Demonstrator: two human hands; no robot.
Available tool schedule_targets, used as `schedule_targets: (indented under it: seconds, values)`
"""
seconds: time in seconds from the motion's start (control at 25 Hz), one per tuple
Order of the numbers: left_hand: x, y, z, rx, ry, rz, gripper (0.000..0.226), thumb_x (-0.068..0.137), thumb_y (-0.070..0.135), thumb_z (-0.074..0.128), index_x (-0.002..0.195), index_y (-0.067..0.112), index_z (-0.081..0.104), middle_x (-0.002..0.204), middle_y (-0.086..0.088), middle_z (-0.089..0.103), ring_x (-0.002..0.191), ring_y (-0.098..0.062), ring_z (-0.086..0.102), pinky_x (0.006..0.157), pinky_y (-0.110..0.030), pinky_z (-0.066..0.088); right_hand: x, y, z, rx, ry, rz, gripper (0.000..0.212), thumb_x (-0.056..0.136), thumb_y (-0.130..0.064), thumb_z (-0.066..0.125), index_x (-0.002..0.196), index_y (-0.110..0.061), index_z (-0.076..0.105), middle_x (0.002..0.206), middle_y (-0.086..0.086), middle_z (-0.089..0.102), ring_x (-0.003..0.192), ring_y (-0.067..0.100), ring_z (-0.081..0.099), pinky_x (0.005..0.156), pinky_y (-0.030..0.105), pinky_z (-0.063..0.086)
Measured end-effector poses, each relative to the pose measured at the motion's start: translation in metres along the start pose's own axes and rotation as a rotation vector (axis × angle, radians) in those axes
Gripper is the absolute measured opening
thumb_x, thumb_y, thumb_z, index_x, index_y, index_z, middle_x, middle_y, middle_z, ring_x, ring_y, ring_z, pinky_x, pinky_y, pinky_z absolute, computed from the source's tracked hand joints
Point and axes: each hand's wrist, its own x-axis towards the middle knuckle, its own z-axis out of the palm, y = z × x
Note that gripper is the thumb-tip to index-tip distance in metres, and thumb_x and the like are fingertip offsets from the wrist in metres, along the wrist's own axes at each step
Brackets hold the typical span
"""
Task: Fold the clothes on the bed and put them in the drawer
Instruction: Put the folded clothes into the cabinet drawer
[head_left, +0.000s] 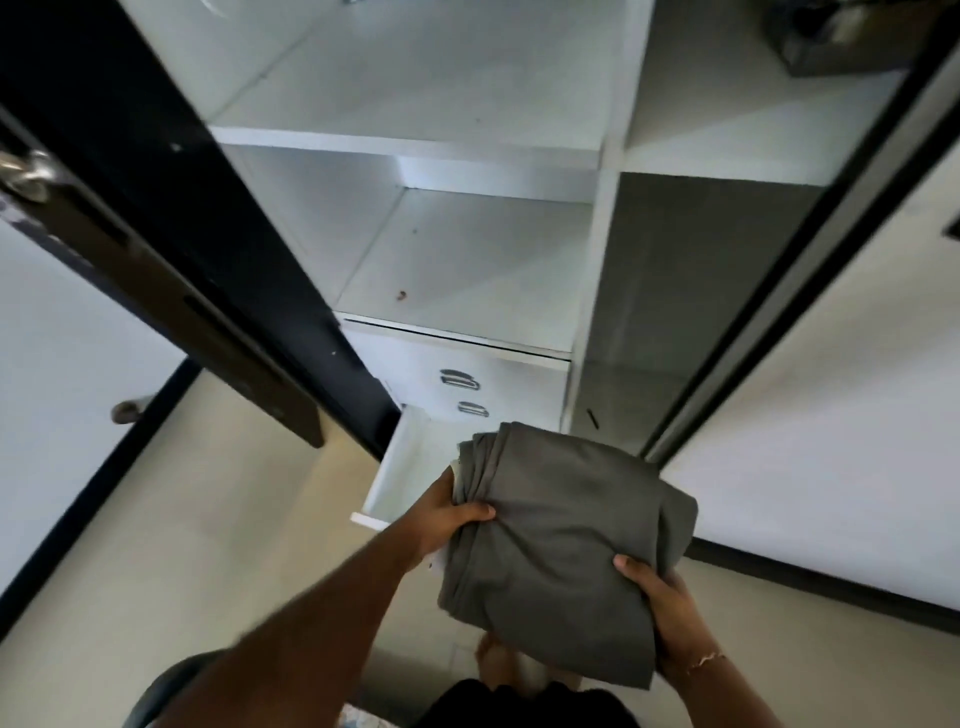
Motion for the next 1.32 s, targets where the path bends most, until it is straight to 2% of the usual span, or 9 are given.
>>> schedule_targets:
  seconds: [0.08, 0.24, 0.36, 0.72, 0.88, 1.0, 1.12, 1.2, 1.32]
  values:
    - [0.0, -0.011, -0.045, -0.048, 0.086, -0.063, 0.086, 0.063, 0.034, 0.093, 0.14, 0.029, 0.055, 0.129, 0.005, 0.071, 0.12, -0.019, 0.067, 0.103, -0.039, 0.054, 0.027, 0.015, 0.04, -0.027, -0.078, 0.015, 0.095, 0.039, -0.037, 0.102, 0.118, 0.003, 0.069, 0.11, 0.021, 0.076, 0.103, 0.039, 0.073, 0.1, 0.052, 0.052]
    - [0.02, -0.035, -0.116, -0.142, 0.141, -0.174, 0.081, 0.064, 0.025, 0.094, 0.137, 0.026, 0.058, 0.128, 0.0, 0.073, 0.115, -0.022, 0.071, 0.099, -0.041, 0.056, 0.072, 0.035, 0.102, -0.131, -0.141, 0.06, 0.063, 0.061, -0.014, 0.092, 0.116, 0.007, 0.07, 0.106, 0.021, 0.077, 0.099, 0.037, 0.075, 0.087, 0.044, 0.06]
    - [0.058, -0.045, -0.157, -0.17, 0.11, -0.202, 0.069, 0.074, 0.013, 0.092, 0.133, 0.024, 0.058, 0.126, -0.002, 0.073, 0.116, -0.026, 0.069, 0.099, -0.041, 0.056, 0.104, 0.049, 0.139, -0.105, -0.087, 0.075, 0.074, 0.047, -0.026, 0.091, 0.112, 0.003, 0.072, 0.105, 0.019, 0.077, 0.097, 0.035, 0.075, 0.075, 0.037, 0.063]
    - [0.322, -0.218, -0.237, -0.118, -0.076, -0.083, 0.092, 0.056, 0.013, 0.092, 0.14, 0.014, 0.054, 0.125, -0.009, 0.074, 0.116, -0.029, 0.071, 0.097, -0.044, 0.059, 0.334, 0.208, 0.179, -0.122, 0.204, 0.014, 0.073, 0.054, -0.023, 0.091, 0.12, -0.002, 0.067, 0.106, 0.016, 0.078, 0.099, 0.036, 0.075, 0.091, 0.05, 0.059]
    - [0.409, -0.298, -0.236, -0.032, -0.007, -0.076, 0.091, 0.055, 0.02, 0.095, 0.137, 0.011, 0.057, 0.129, -0.008, 0.069, 0.108, -0.023, 0.069, 0.097, -0.039, 0.056, 0.44, 0.269, 0.165, -0.196, 0.241, 0.006, 0.079, 0.052, -0.027, 0.093, 0.123, -0.003, 0.066, 0.11, 0.015, 0.077, 0.1, 0.035, 0.074, 0.091, 0.048, 0.059]
    - [0.461, -0.341, -0.227, 0.143, 0.022, -0.074, 0.131, 0.05, 0.03, 0.095, 0.16, 0.006, 0.027, 0.156, -0.019, 0.047, 0.131, -0.031, 0.057, 0.111, -0.044, 0.048, 0.505, 0.31, 0.154, -0.279, 0.229, -0.043, 0.074, 0.066, -0.027, 0.096, 0.128, -0.004, 0.062, 0.113, 0.016, 0.074, 0.101, 0.035, 0.073, 0.092, 0.05, 0.059]
    - [0.467, -0.352, -0.214, 0.692, 0.2, 0.215, 0.135, 0.078, 0.03, 0.085, 0.163, 0.028, -0.019, 0.172, -0.02, -0.003, 0.158, -0.04, 0.013, 0.126, -0.05, 0.025, 0.529, 0.342, 0.146, -0.741, 0.542, -0.236, 0.123, 0.05, -0.052, 0.101, 0.149, -0.012, 0.039, 0.144, 0.02, 0.055, 0.131, 0.037, 0.055, 0.111, 0.056, 0.044]
    - [0.445, -0.349, -0.199, 1.134, 0.327, 0.616, 0.116, 0.085, 0.037, 0.073, 0.165, 0.031, -0.01, 0.173, -0.016, -0.006, 0.16, -0.039, 0.004, 0.126, -0.059, 0.018, 0.518, 0.335, 0.146, -1.24, 0.651, -0.509, 0.107, 0.076, -0.051, 0.083, 0.16, -0.016, 0.025, 0.163, 0.019, 0.029, 0.149, 0.036, 0.029, 0.121, 0.056, 0.027]
    - [0.446, -0.352, -0.197, 1.381, -0.148, 0.563, 0.114, 0.083, 0.064, 0.069, 0.165, 0.037, -0.005, 0.173, -0.003, -0.018, 0.159, -0.027, -0.018, 0.126, -0.064, 0.0, 0.512, 0.319, 0.169, -1.737, 0.138, -0.684, 0.078, 0.092, -0.049, 0.043, 0.164, -0.035, 0.015, 0.172, -0.001, 0.009, 0.158, 0.027, 0.008, 0.123, 0.059, 0.023]
